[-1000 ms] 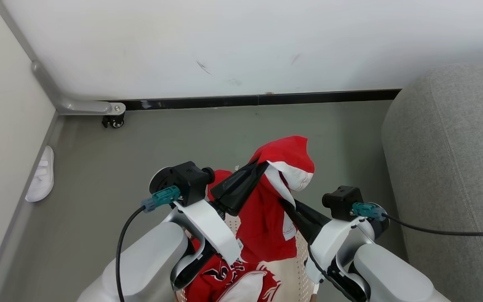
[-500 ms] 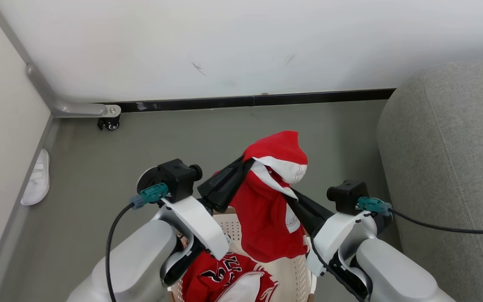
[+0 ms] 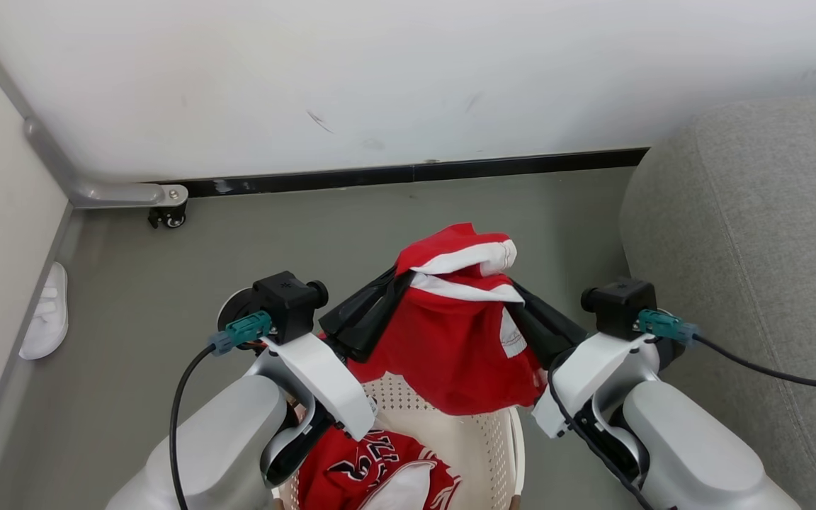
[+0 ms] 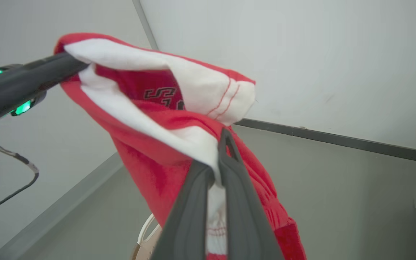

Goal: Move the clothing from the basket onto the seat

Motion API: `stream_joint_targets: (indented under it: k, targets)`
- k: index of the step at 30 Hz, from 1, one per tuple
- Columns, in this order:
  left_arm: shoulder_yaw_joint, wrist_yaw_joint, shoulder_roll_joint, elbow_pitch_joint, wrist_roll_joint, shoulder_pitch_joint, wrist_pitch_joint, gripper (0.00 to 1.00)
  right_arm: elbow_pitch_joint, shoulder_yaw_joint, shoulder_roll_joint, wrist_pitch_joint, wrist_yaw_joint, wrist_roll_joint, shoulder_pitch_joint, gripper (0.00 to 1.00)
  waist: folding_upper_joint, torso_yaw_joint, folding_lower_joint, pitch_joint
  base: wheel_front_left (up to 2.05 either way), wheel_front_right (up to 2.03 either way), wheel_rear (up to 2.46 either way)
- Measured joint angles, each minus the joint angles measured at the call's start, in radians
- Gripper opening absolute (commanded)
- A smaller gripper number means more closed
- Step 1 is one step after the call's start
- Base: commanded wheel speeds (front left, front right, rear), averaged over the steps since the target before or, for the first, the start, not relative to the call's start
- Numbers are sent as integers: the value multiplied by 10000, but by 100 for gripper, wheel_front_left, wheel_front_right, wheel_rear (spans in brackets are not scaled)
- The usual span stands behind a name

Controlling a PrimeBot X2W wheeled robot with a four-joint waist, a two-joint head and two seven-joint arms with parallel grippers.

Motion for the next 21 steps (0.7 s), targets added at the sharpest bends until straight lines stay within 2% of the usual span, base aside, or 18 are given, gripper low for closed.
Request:
stream_joint_targets:
  k: [1, 21]
  targets:
    - [0, 0, 12, 8, 0, 9, 0, 100, -44, -52, -10, 0, 0, -2, 0, 0, 0, -24, 0, -3, 0, 0, 0]
    - [-612, 0, 291, -209, 6, 499, -4, 100, -961, -1570, -518, 0, 0, -552, 611, 0, 0, -610, 0, -208, 0, 0, 0]
